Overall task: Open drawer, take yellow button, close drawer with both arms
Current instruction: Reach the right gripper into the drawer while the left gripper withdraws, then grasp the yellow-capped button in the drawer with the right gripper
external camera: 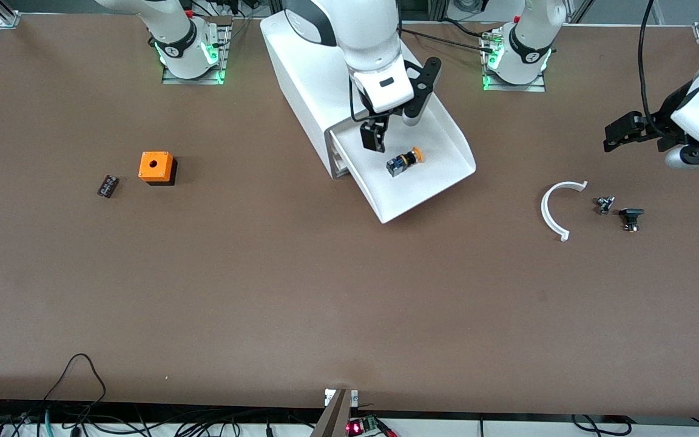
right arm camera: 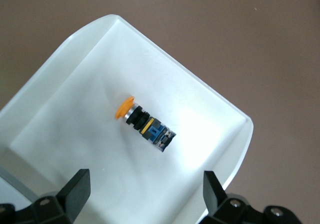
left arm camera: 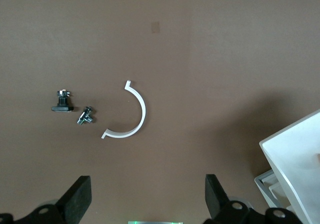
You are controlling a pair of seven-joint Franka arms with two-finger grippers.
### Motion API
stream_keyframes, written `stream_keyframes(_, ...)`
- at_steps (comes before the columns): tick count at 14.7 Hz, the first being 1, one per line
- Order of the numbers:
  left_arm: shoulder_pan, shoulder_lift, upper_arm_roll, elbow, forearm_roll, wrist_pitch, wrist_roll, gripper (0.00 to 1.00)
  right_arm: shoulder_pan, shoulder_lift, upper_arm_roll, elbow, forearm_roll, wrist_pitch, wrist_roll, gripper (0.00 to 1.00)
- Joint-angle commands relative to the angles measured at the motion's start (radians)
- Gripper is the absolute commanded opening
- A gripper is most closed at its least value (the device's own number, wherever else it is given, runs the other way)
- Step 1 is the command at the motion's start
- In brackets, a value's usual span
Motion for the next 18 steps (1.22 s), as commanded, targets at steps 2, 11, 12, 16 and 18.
stream_keyframes(2, 0.004, 0.011, -0.001, 0.022, 0.02, 0.019, -0.012, 1.0, -0.01, 0.025, -0.005, 0.054, 0.005, -0.033, -0.342, 1.0)
stream_keyframes(11, -0.001, 0.011, -0.001, 0.031, 0.042, 0.018, -0.016, 1.0, 0.006, 0.126, -0.004, 0.055, -0.019, 0.06, -0.406, 1.0)
stream_keyframes(12, -0.001, 0.011, -0.002, 0.034, 0.039, 0.018, -0.018, 1.0, 0.006, 0.132, -0.005, 0.055, -0.019, 0.071, -0.406, 1.0)
stream_keyframes(16, -0.001, 0.011, -0.001, 0.045, 0.04, 0.018, -0.02, 1.0, 0.006, 0.164, -0.005, 0.055, -0.019, 0.114, -0.406, 1.0)
stream_keyframes(18, 0.001, 0.012, 0.001, 0.045, 0.04, 0.018, -0.018, 1.0, 0.012, 0.171, -0.005, 0.054, -0.036, 0.1, -0.407, 1.0)
